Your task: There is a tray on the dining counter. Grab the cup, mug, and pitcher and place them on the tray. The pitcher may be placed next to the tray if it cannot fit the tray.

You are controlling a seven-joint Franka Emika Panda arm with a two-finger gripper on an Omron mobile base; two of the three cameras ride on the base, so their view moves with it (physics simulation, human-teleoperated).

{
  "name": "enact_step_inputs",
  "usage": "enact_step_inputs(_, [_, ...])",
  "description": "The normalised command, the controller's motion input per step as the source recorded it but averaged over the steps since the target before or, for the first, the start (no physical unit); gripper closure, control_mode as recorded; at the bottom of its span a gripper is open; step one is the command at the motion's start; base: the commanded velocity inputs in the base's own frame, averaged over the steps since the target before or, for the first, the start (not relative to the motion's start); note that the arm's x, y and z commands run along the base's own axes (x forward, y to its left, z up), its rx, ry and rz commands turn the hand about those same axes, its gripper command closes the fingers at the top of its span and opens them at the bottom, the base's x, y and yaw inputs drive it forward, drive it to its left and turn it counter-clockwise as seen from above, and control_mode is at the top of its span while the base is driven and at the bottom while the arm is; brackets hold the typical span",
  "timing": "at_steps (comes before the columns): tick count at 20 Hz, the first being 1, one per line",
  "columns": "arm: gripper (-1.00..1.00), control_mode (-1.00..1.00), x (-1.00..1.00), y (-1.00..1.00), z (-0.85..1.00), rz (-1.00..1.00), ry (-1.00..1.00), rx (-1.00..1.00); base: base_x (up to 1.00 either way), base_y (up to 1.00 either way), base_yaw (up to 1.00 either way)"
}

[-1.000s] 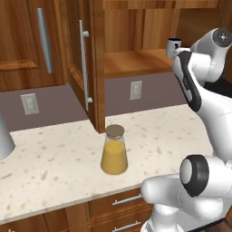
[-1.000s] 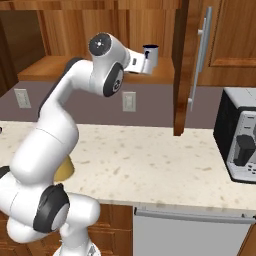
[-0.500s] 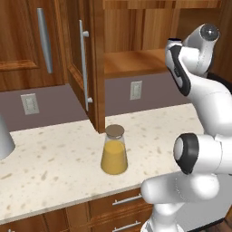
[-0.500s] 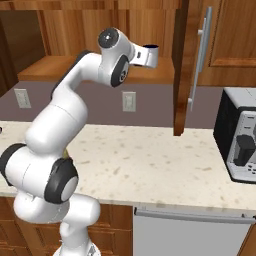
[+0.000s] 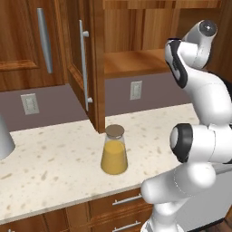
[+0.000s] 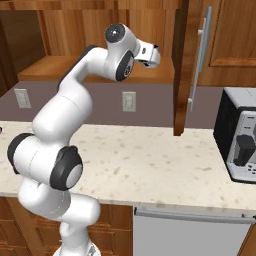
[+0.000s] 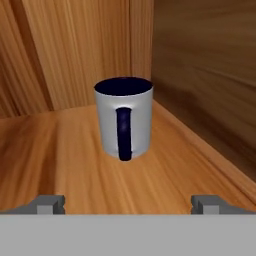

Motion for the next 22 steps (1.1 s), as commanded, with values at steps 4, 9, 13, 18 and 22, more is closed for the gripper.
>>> enact_step_inputs(4, [-1.0,-1.0,0.22,-0.02,-0.04,0.0,0.0,0.0,0.0,0.0,0.0])
enact_step_inputs(9, [-1.0,-1.0,0.26,0.0,-0.01,0.0,0.0,0.0,0.0,0.0,0.0])
enact_step_inputs(13, [-1.0,-1.0,0.29,0.0,-0.01,0.0,0.0,0.0,0.0,0.0,0.0])
enact_step_inputs(18, [-1.0,-1.0,0.21,0.0,0.0,0.0,0.0,0.0,0.0,0.0,0.0])
enact_step_inputs(22, [-1.0,-1.0,0.13,-0.06,0.0,0.0,0.0,0.0,0.0,0.0,0.0])
